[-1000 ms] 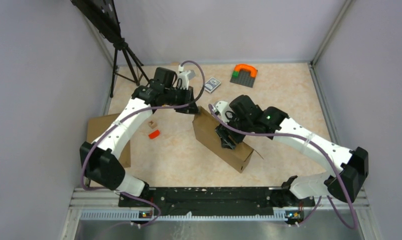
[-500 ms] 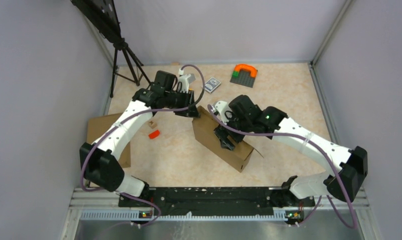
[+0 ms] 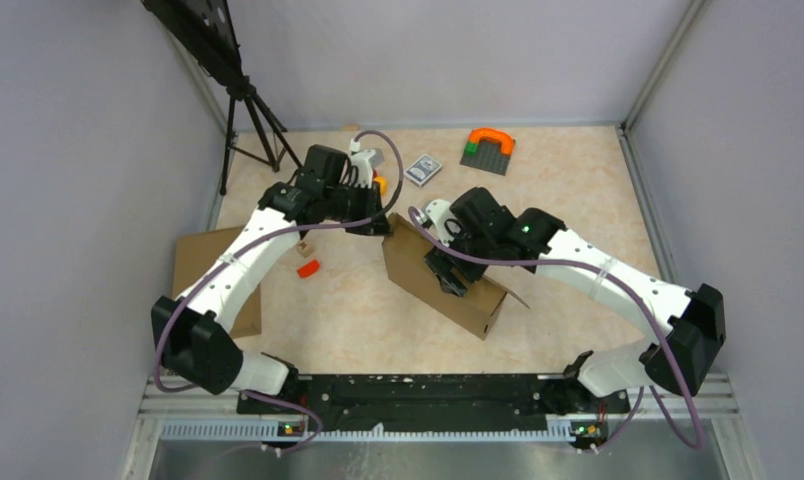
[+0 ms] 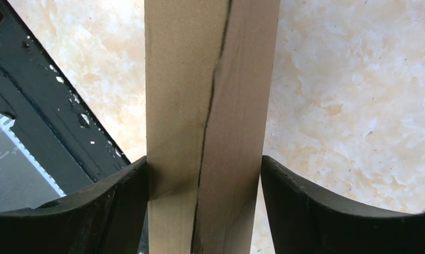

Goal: Fold the paper box

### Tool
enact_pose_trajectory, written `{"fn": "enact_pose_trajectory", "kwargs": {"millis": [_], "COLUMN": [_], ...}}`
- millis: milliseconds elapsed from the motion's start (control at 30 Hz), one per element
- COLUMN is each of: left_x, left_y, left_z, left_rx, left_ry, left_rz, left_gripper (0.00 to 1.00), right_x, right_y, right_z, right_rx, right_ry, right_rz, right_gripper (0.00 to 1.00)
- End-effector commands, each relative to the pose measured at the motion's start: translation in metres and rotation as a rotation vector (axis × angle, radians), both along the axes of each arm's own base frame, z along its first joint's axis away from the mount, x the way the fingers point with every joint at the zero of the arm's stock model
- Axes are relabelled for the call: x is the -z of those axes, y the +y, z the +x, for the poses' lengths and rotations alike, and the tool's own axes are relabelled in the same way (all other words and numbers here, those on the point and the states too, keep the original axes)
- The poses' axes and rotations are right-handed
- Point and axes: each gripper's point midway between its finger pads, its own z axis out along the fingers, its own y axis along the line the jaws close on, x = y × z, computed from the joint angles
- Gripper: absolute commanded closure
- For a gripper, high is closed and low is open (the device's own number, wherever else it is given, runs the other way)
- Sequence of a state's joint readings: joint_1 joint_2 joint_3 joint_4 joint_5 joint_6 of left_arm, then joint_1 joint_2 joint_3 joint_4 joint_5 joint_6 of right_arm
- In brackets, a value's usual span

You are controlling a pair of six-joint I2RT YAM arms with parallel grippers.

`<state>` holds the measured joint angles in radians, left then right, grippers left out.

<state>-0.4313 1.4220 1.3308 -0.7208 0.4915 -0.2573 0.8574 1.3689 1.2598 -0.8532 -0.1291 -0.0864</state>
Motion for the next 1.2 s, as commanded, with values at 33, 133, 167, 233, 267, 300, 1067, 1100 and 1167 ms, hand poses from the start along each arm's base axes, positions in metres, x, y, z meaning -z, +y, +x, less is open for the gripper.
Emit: {"fn": "enact_pose_trajectory", "kwargs": {"millis": [33,133,167,233,267,300,1067,1100,1167], "left_x": [-0.002,0.003,0.004,0.005,0.007,0.008,-0.038,-0.043,-0.054], "left_y": [0.004,0.004,0.005,0.006,0.009,0.01,0.029,0.031,0.035], "left_z": [-0.009,-0.009,-0.009,-0.008,-0.007,-0.007,-0.015,-0.017,-0.019], "left_rx": [-0.039,-0.051,-0.057,-0.065,-0.075,-0.077,-0.108,-0.105,-0.096], "left_ry": [-0.03,-0.026,-0.028,-0.036,-0.043,-0.047,-0.238,-0.261,-0.313], "left_rz": [-0.012,-0.018,-0.015,-0.003,0.01,0.018,-0.001,-0.005,-0.009], "left_gripper": [0.93,0.93,0.93,0.93,0.94,0.95,0.16,0.14,0.07], "right_x": [-0.011,-0.011,-0.01,-0.01,-0.009,-0.008,-0.049,-0.052,-0.054], "right_y": [0.005,0.006,0.006,0.006,0.006,0.005,-0.009,-0.011,-0.016], "right_z": [0.007,0.007,0.007,0.007,0.007,0.007,0.003,0.002,0.0], "right_rx": [-0.001,-0.002,-0.003,-0.004,-0.005,-0.004,-0.007,-0.001,0.003], "right_ry": [-0.046,-0.044,-0.041,-0.041,-0.041,-0.043,-0.117,-0.118,-0.113], "right_rz": [0.015,0.019,0.018,0.017,0.015,0.009,0.057,0.06,0.066], "right_gripper": [0.28,0.28,0.28,0.28,0.29,0.29,0.03,0.03,0.02]}}
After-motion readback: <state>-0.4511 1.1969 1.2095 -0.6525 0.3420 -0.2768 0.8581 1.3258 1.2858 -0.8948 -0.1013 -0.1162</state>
